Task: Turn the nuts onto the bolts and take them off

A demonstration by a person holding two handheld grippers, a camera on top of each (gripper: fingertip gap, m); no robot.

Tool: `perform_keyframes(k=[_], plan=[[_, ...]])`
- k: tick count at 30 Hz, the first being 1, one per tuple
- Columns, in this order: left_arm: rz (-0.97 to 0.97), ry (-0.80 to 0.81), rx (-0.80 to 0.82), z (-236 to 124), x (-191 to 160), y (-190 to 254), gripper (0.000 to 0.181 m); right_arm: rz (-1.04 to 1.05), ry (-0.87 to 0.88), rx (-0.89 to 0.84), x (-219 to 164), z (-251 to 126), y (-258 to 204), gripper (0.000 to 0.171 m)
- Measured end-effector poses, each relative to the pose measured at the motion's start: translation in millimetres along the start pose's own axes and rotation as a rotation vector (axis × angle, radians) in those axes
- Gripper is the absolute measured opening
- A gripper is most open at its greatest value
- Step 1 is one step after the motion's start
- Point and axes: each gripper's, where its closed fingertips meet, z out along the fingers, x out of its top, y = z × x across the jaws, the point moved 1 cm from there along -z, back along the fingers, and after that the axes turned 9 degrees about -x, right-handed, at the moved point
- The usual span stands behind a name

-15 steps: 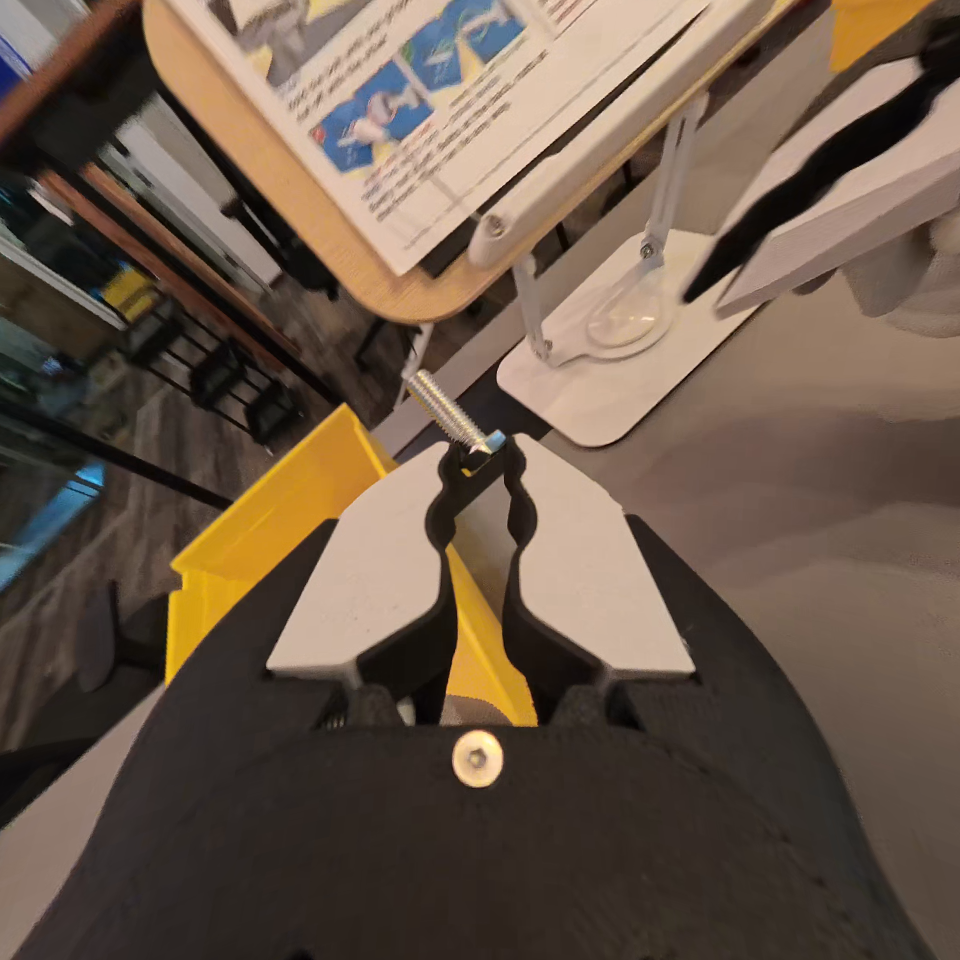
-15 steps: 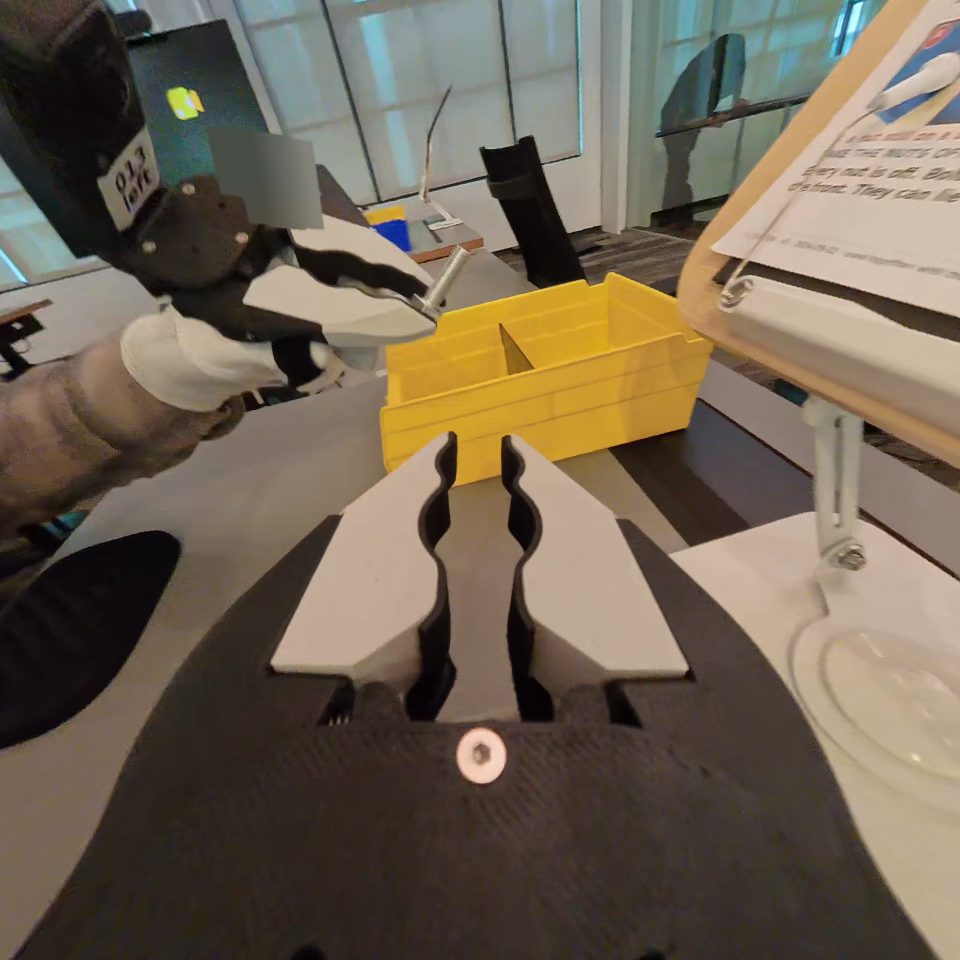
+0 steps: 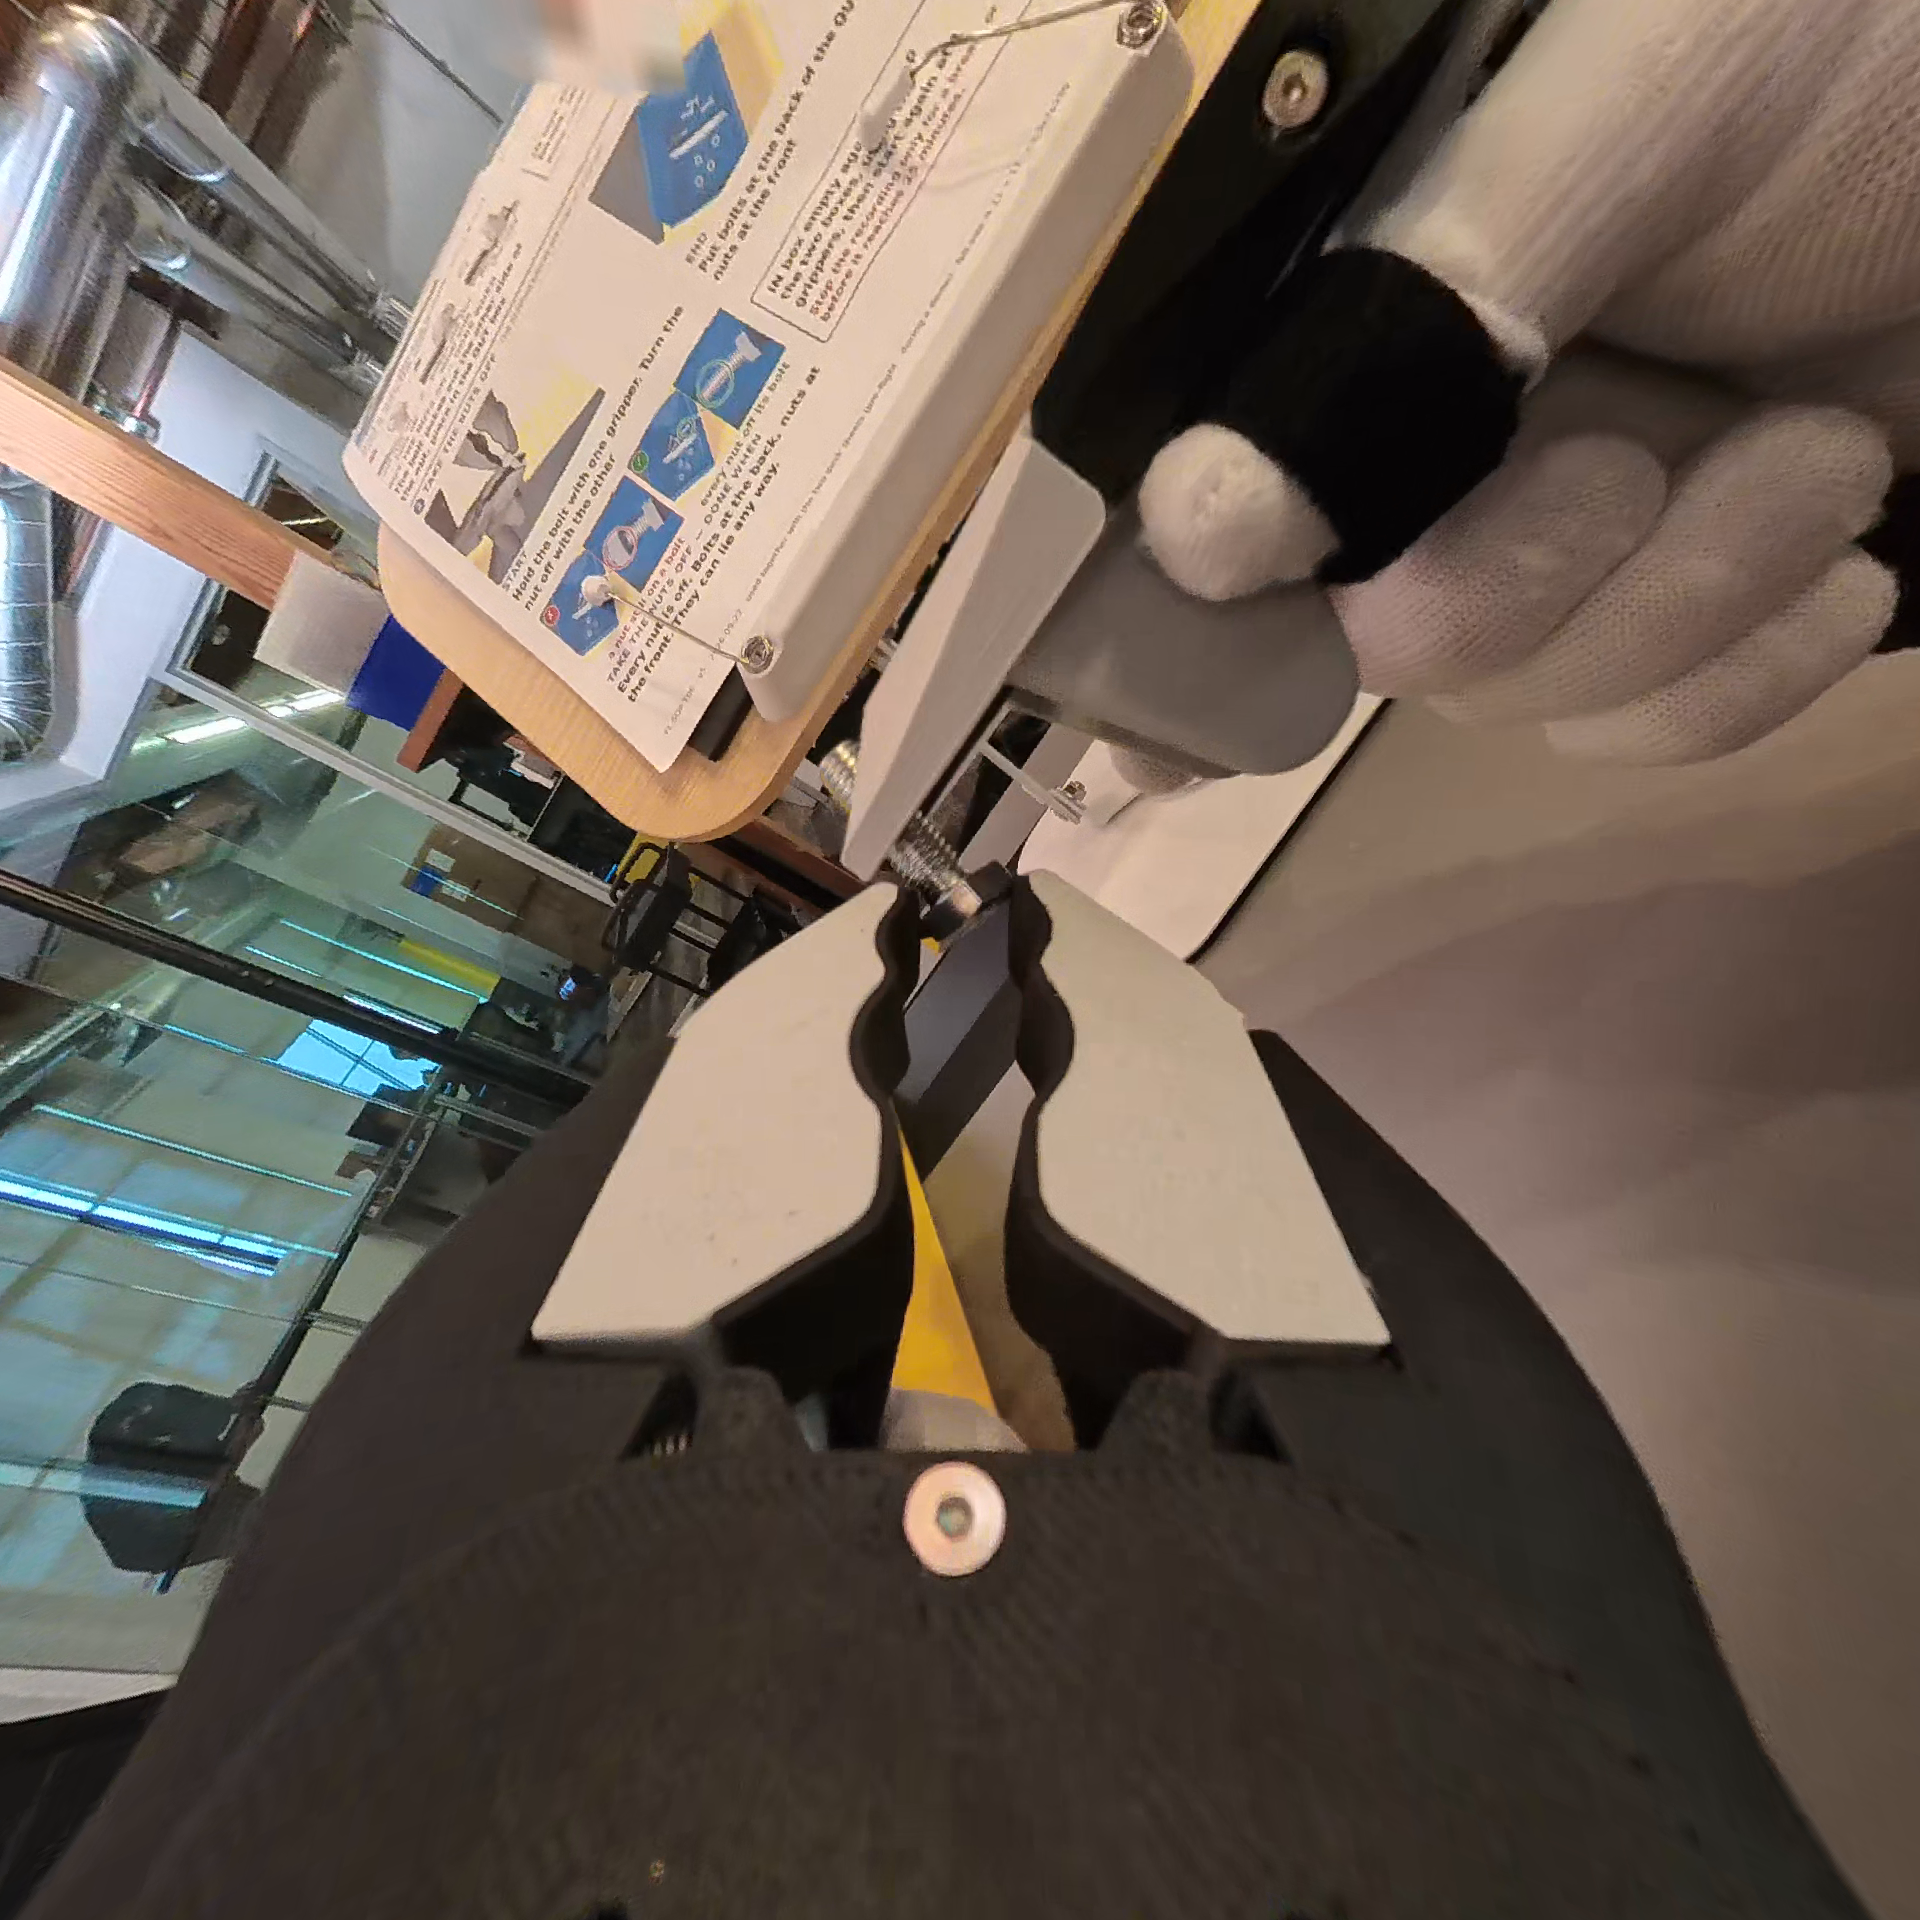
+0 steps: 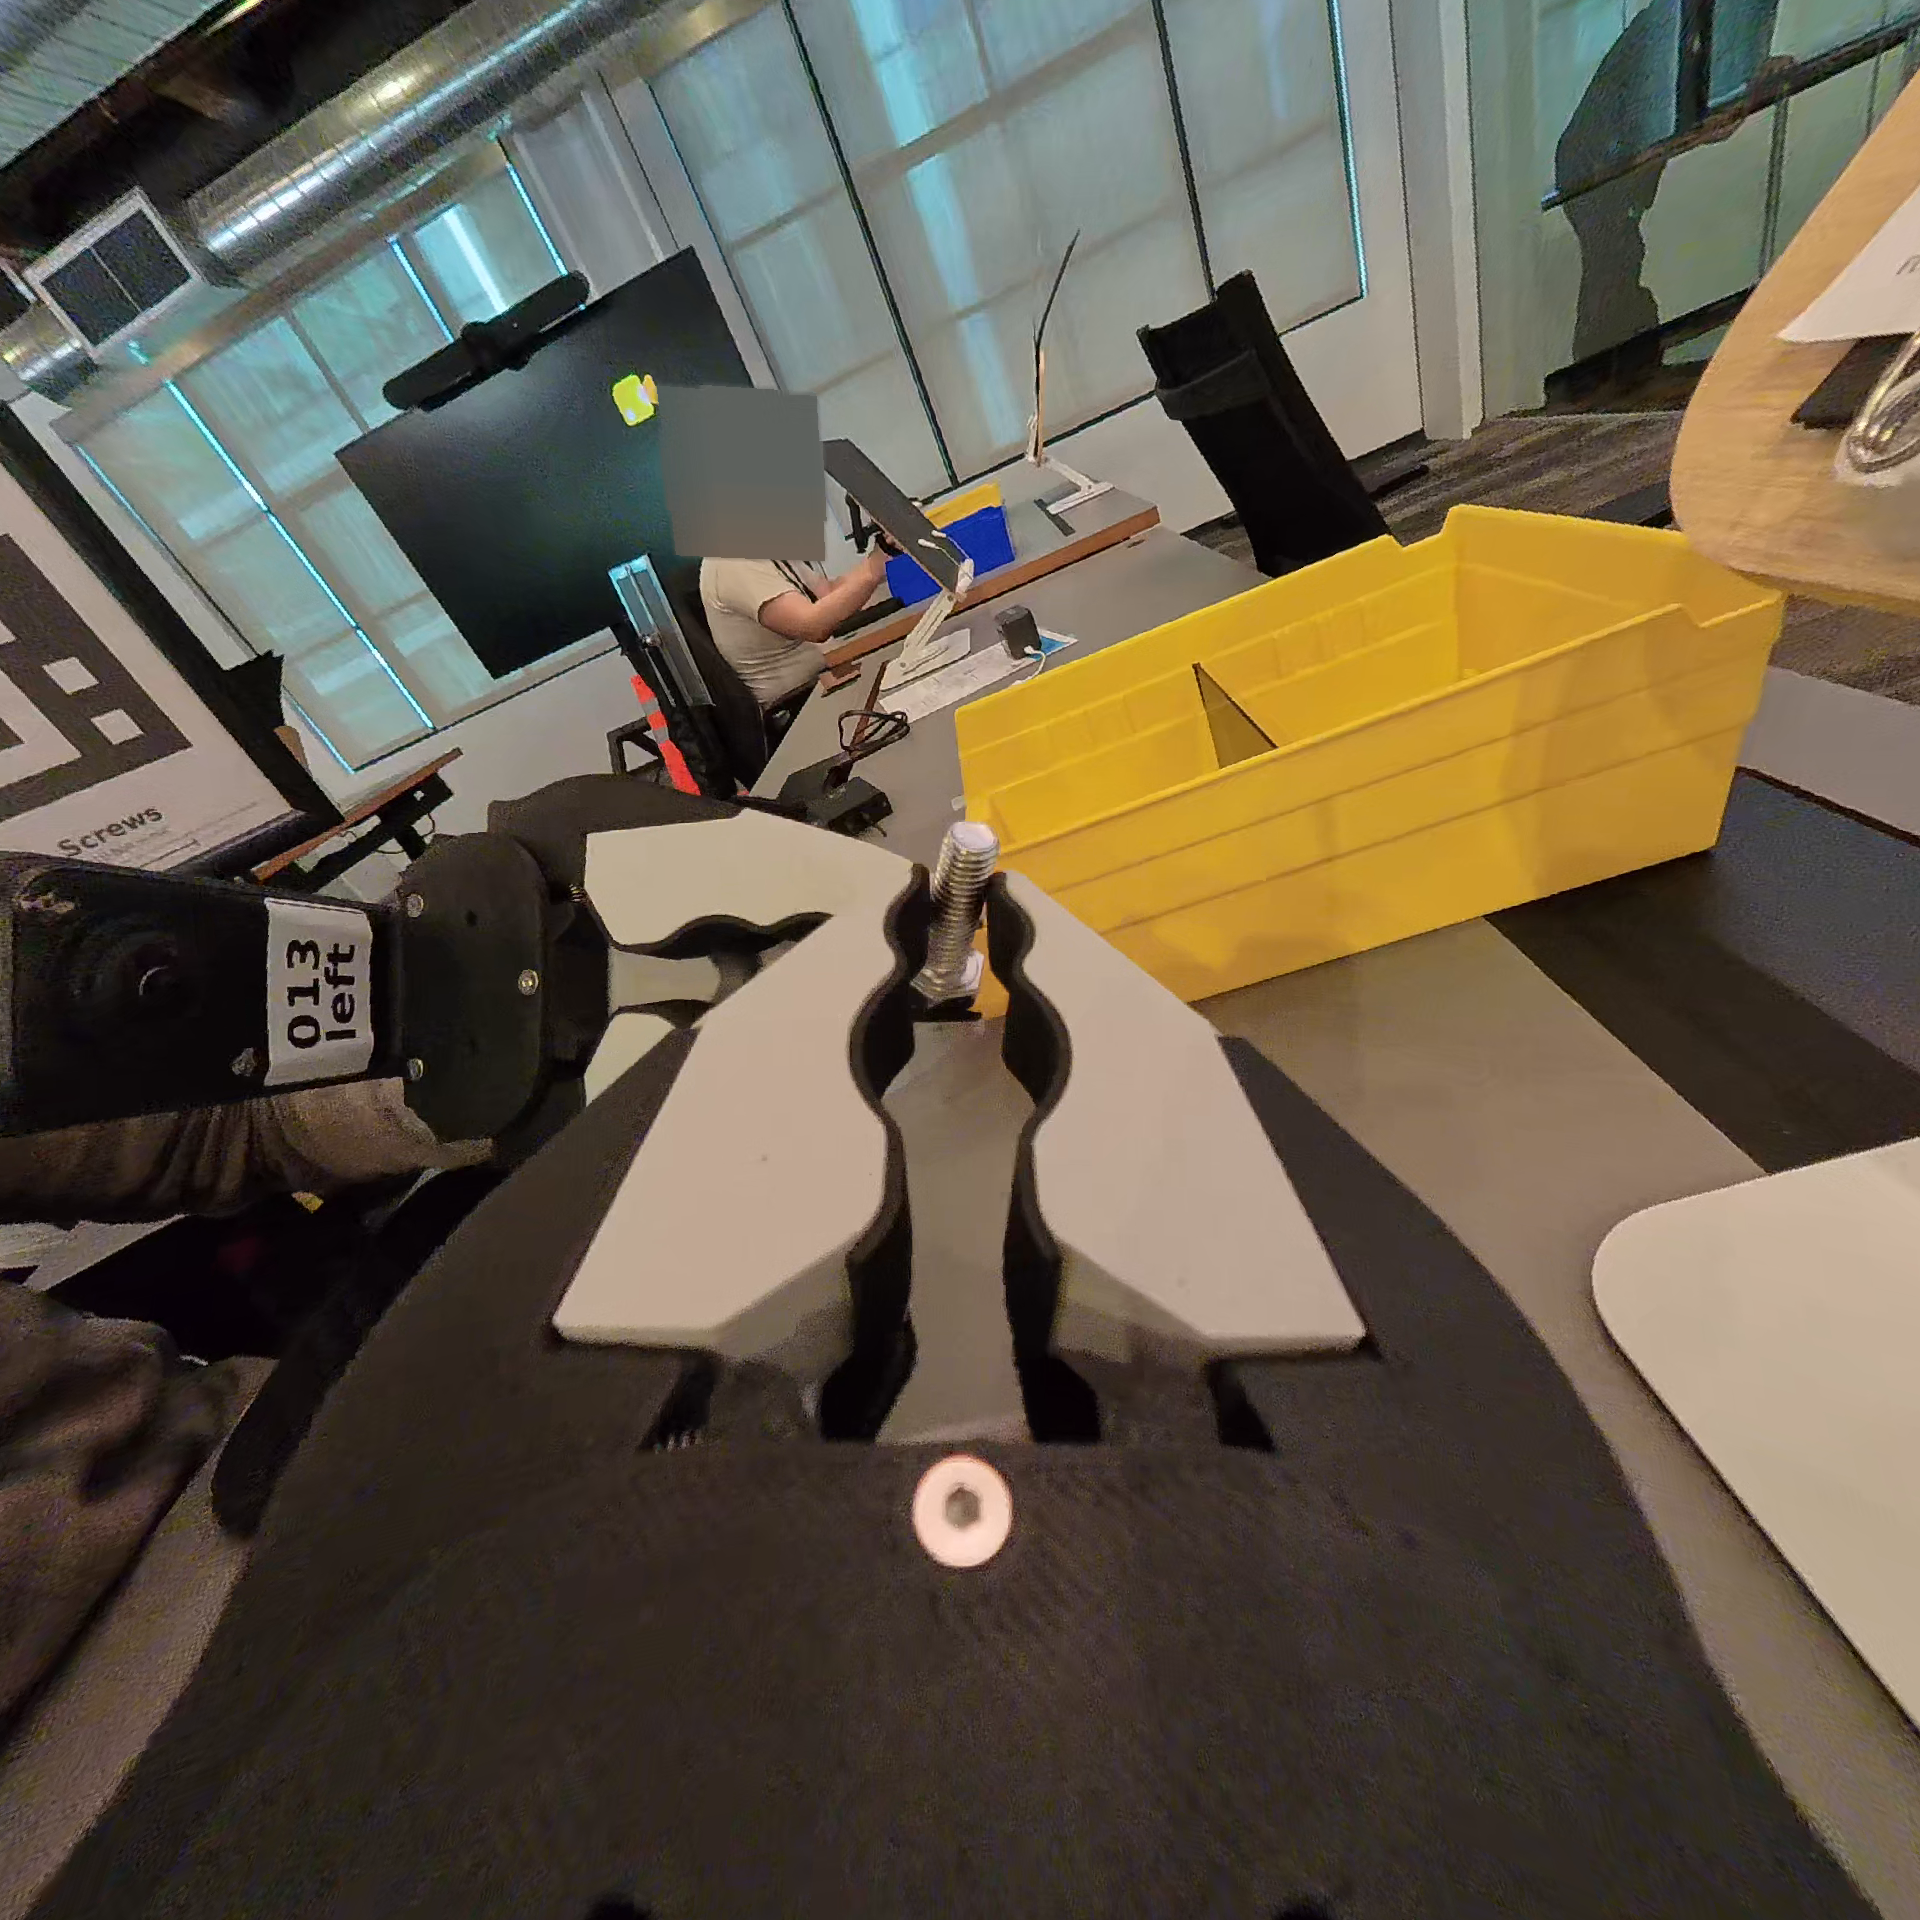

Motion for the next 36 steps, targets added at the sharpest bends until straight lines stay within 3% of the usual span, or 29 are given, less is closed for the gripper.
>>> perform_keyframes(k=[5, 7, 10, 13, 23, 32, 36], plan=[[-0.077, -0.031, -0.045, 4.3, -10.1, 5.2, 0.02, -0.086, -0.044, -0.048, -7.7, 0.7, 4.9, 0.008], [-0.153, -0.059, -0.111, 3.3, -20.1, 9.3, 0.042, -0.135, -0.069, -0.083, -14.6, -0.1, 11.6, 0.008], [-0.353, -0.06, -0.245, -4.9, -32.5, 15.3, 0.053, -0.232, -0.118, -0.119, -24.8, -2.5, 18.1, 0.008], [-0.465, -0.052, -0.327, -18.9, -38.8, 15.0, 0.051, -0.339, -0.205, -0.109, -44.7, -4.6, 19.1, 0.008], [-0.538, -0.156, -0.508, -28.7, -62.8, 53.8, 0.042, -0.529, -0.547, -0.031, -119.9, 5.4, 10.2, 0.008], [-0.61, -0.243, -0.687, -17.6, -72.7, 91.3, 0.001, -0.569, -0.629, 0.021, -142.6, 2.5, 7.2, 0.008], [-0.606, -0.248, -0.708, -12.9, -72.6, 96.1, 0.0, -0.575, -0.649, 0.022, -144.1, -0.6, 7.3, 0.008]])
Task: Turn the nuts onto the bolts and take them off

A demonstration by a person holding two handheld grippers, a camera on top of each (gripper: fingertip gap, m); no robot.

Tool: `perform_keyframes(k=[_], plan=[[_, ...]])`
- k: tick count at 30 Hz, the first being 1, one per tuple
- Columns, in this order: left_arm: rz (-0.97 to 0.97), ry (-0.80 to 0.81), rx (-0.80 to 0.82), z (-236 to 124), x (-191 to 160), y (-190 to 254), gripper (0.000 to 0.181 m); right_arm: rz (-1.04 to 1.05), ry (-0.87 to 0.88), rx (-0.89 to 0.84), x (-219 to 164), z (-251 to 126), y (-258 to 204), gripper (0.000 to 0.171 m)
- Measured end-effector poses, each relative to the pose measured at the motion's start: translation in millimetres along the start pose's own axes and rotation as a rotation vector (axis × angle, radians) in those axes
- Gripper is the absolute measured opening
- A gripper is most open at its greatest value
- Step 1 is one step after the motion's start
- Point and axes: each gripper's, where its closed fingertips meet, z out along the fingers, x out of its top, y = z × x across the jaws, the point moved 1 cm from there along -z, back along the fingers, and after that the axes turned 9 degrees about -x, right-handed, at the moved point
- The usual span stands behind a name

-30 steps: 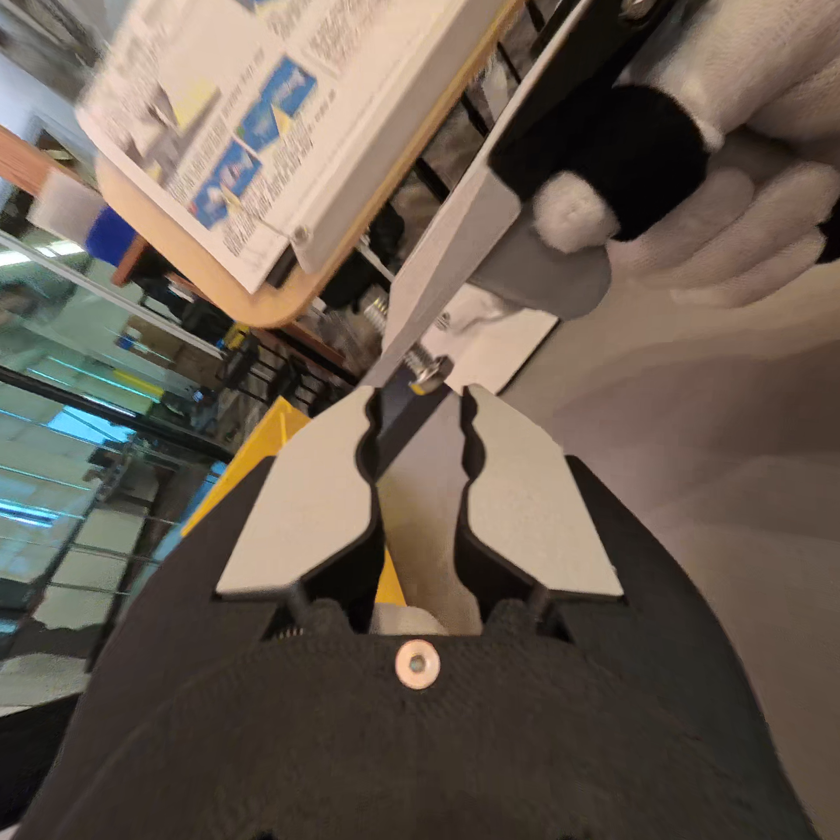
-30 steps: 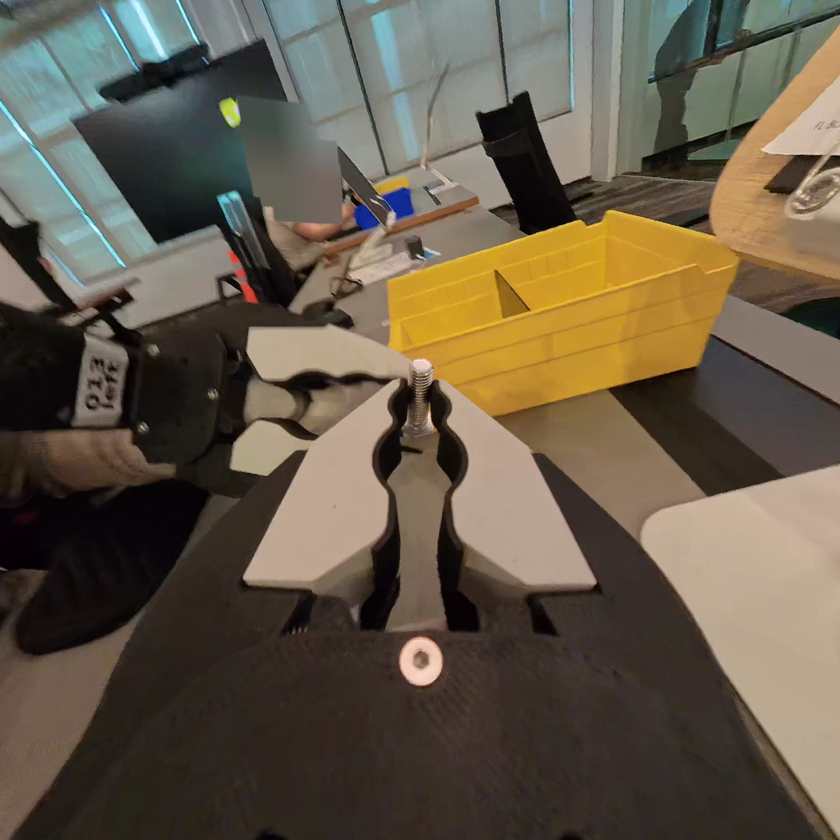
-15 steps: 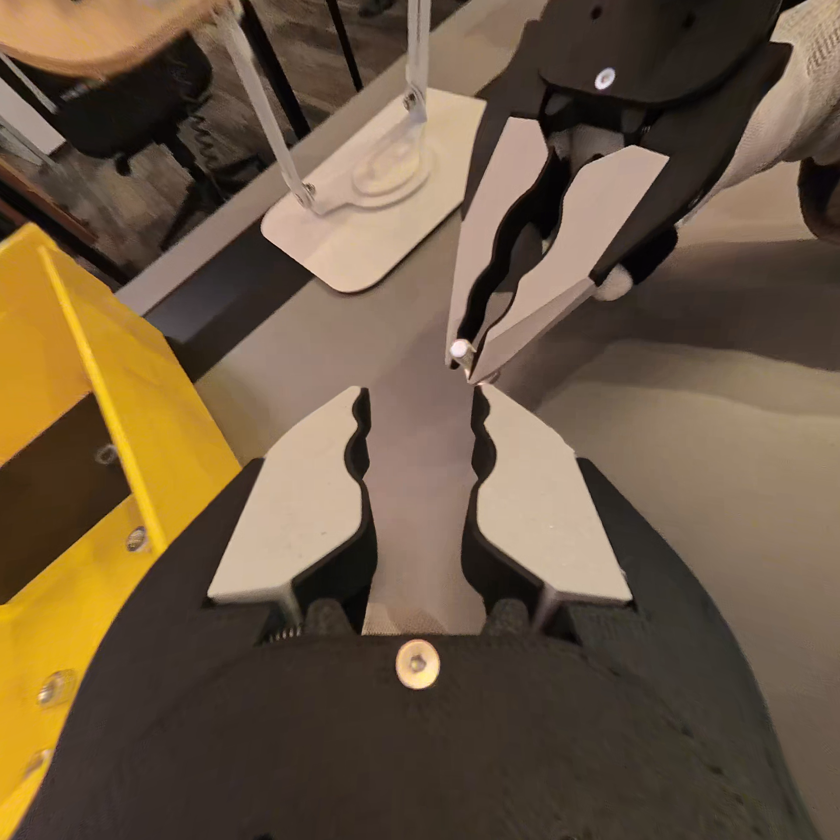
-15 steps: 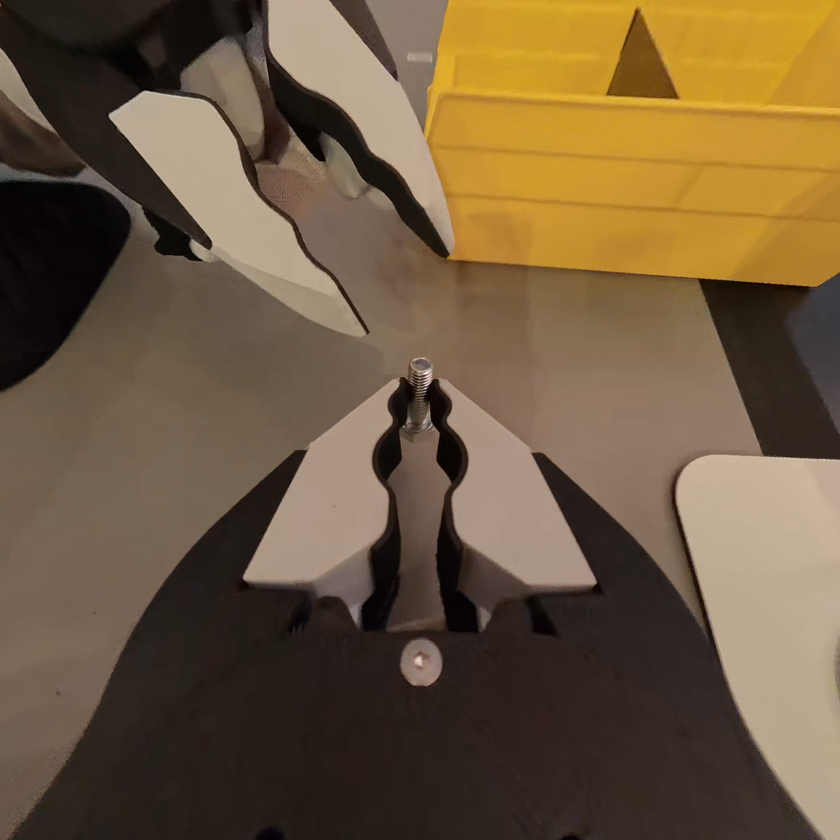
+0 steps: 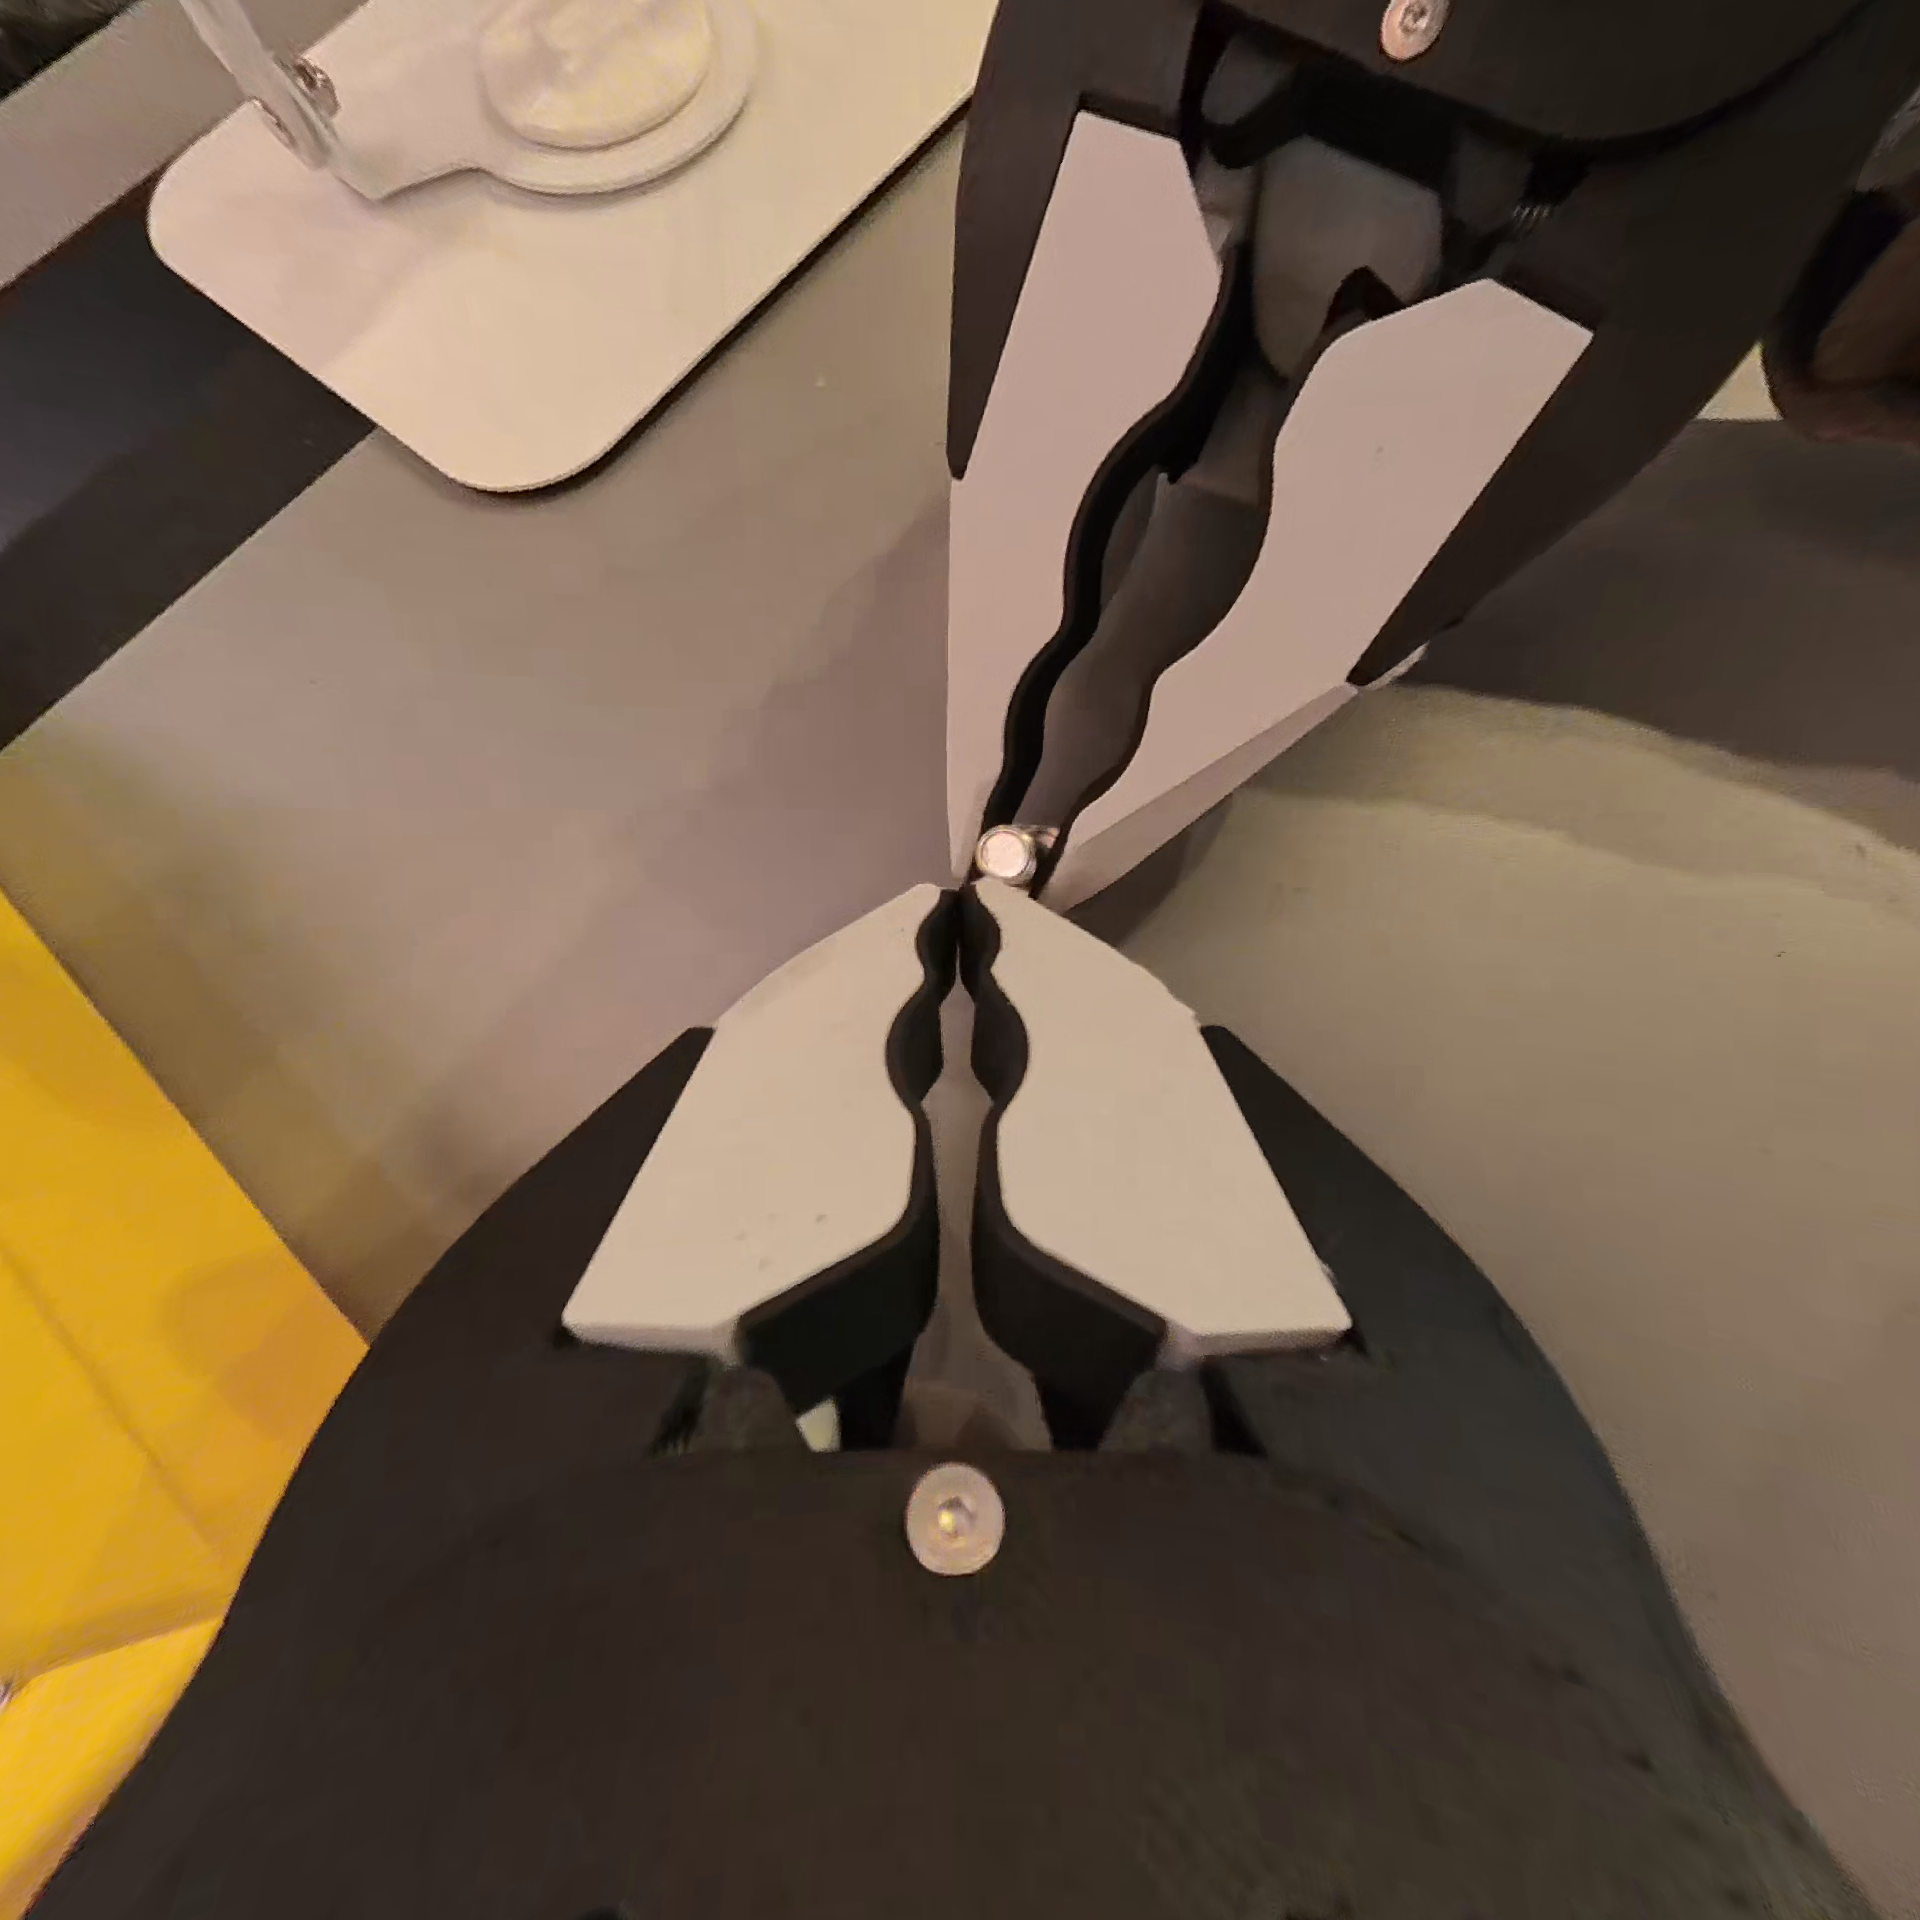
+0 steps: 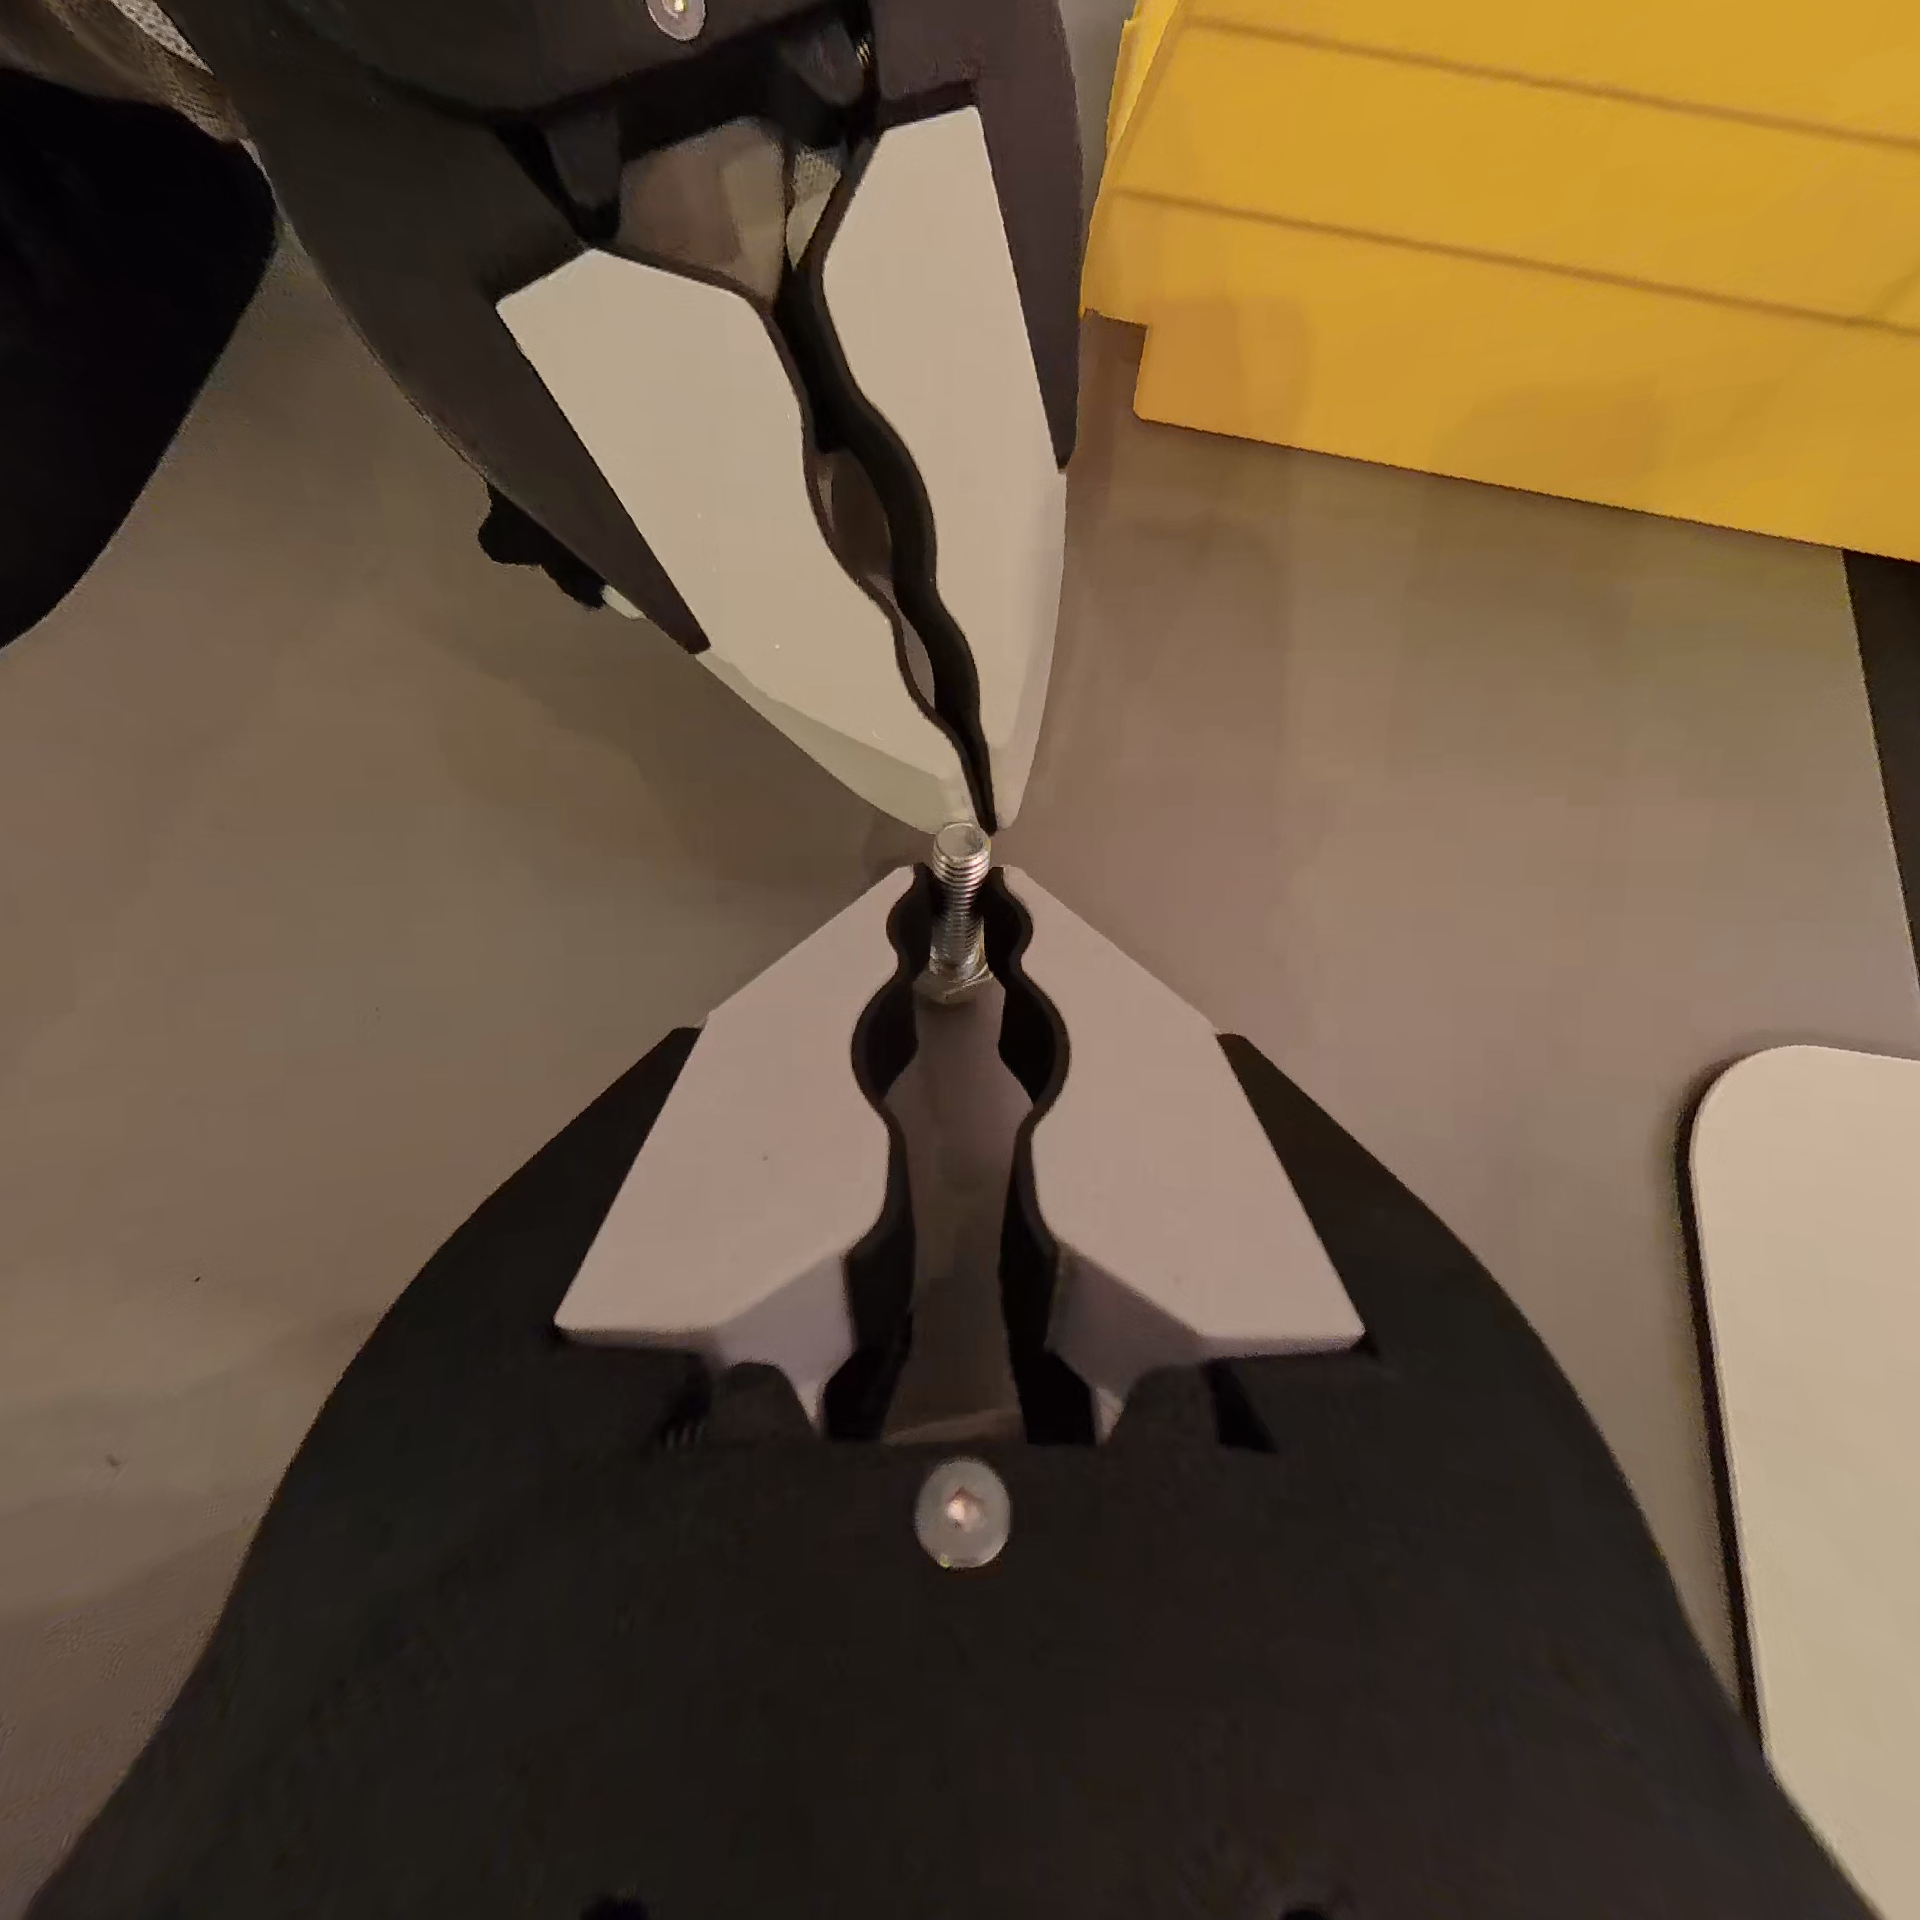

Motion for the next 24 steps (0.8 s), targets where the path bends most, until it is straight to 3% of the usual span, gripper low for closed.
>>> perform_keyframes(k=[8, 12, 16, 18, 21, 24], plan=[[0.009, -0.013, 0.025, 3.8, 9.6, 0.8, 0.002, -0.027, -0.061, 0.002, -8.5, 0.1, -2.9, 0.008], [0.047, 0.048, 0.112, -30.7, 22.8, -3.0, 0.013, -0.016, -0.063, 0.0, -9.7, -1.8, -1.5, 0.009], [0.041, 0.087, 0.324, -108.9, 34.1, -53.8, 0.017, -0.003, -0.058, 0.0, -8.9, -2.1, -1.0, 0.023], [0.021, 0.015, 0.406, -138.0, 24.5, -92.2, 0.019, -0.002, -0.058, 0.008, -9.4, -2.3, -2.1, 0.023], [-0.038, -0.138, 0.391, -144.5, -0.5, -142.2, 0.023, -0.002, -0.051, 0.016, -8.0, -3.5, -3.5, 0.024], [-0.056, -0.31, 0.332, -127.1, -26.1, -178.1, 0.026, 0.004, -0.037, 0.016, -5.5, -7.5, -2.5, 0.026]])
